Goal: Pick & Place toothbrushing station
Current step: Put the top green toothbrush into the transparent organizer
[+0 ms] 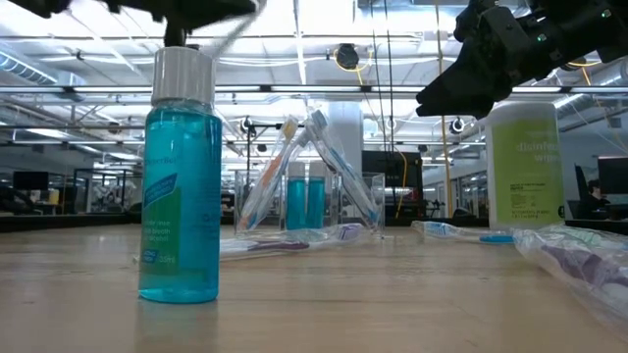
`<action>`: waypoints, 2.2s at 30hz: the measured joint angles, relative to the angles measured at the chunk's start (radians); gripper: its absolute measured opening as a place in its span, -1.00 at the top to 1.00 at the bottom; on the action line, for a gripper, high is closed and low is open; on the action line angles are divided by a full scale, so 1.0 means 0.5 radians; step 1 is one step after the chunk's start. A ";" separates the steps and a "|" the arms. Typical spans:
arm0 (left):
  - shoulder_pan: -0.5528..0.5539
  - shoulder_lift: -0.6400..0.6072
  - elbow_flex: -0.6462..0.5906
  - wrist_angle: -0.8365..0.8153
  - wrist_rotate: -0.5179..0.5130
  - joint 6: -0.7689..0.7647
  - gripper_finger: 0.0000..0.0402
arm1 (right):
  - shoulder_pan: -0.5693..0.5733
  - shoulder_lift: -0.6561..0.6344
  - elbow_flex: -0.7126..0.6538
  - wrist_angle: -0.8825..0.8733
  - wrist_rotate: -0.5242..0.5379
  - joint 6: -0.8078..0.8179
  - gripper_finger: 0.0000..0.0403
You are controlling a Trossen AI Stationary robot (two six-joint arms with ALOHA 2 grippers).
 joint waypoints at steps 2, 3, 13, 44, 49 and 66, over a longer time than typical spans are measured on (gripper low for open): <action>0.073 0.017 -0.002 0.061 -0.001 0.071 0.98 | 0.000 0.000 0.000 0.000 0.000 0.000 0.02; 0.111 0.032 -0.001 0.119 -0.001 0.116 0.98 | 0.000 0.000 0.000 0.000 0.000 0.001 0.02; 0.420 0.426 -0.001 0.568 0.112 0.362 0.99 | 0.000 0.000 0.000 0.000 0.001 -0.002 0.02; 0.449 1.240 0.000 0.988 -0.321 0.134 0.93 | 0.000 0.000 0.000 -0.012 0.001 -0.014 0.03; 0.451 1.238 0.000 0.952 -0.273 0.105 0.98 | 0.000 0.000 0.000 -0.010 0.001 -0.013 0.03; 0.447 1.237 0.000 0.922 -0.194 -0.242 0.53 | 0.000 0.000 0.000 -0.008 0.001 0.003 0.03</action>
